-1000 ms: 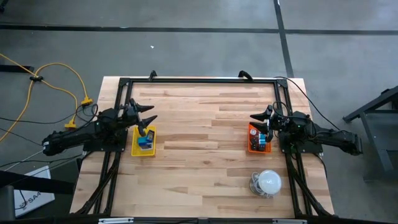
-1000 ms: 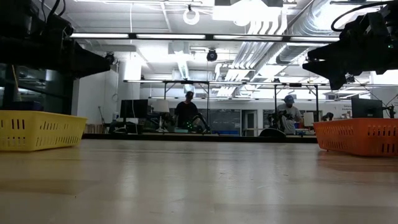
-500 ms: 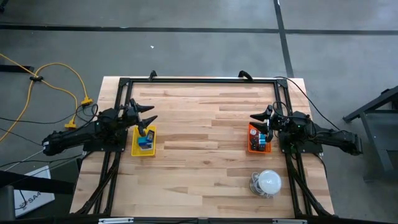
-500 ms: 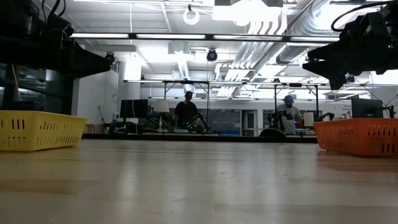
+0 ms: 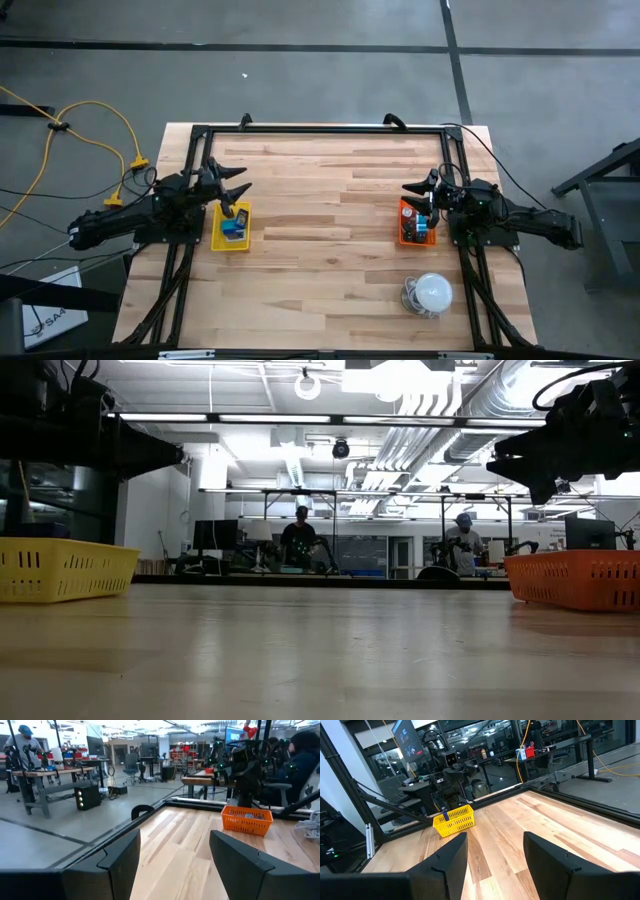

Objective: Pick & Place Office items
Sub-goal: Return to Home Position

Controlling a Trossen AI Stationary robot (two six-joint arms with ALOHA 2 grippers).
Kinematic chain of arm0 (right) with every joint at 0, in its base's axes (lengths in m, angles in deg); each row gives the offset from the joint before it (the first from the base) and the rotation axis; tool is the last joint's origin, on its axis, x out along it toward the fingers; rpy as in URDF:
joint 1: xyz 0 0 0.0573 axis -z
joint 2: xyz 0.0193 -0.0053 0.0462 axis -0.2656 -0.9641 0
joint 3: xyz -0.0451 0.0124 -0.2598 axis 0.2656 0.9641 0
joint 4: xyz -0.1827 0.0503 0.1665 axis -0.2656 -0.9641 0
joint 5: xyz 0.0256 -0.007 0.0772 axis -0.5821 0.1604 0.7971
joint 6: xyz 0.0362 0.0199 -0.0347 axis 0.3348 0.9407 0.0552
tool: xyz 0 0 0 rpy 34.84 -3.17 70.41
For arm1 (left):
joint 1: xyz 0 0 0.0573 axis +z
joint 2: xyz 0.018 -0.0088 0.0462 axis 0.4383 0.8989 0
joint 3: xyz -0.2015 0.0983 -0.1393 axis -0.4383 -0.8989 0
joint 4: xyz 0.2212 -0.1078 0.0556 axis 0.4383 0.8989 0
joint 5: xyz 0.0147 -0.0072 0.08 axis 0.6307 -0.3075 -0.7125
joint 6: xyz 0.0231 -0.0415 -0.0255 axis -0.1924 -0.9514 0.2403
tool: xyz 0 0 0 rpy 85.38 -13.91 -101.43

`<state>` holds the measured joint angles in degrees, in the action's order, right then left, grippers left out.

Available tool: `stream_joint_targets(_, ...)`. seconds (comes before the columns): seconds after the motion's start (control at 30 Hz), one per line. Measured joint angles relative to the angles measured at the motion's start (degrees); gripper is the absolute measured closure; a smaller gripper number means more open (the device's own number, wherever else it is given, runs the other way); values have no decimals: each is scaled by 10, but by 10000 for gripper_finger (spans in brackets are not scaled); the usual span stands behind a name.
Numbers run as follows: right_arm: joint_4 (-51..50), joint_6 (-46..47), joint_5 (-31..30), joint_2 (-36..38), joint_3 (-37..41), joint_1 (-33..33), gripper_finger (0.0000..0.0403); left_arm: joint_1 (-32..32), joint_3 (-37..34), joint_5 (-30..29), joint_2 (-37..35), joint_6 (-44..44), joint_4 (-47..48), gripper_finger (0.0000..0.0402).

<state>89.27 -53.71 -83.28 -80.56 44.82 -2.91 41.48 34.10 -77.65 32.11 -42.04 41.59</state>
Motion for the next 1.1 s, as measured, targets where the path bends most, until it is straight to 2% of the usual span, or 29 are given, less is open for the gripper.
stream_joint_targets(1.1,0,0,0,0,0,0,224,0,0,3,0,-2,-10,169)
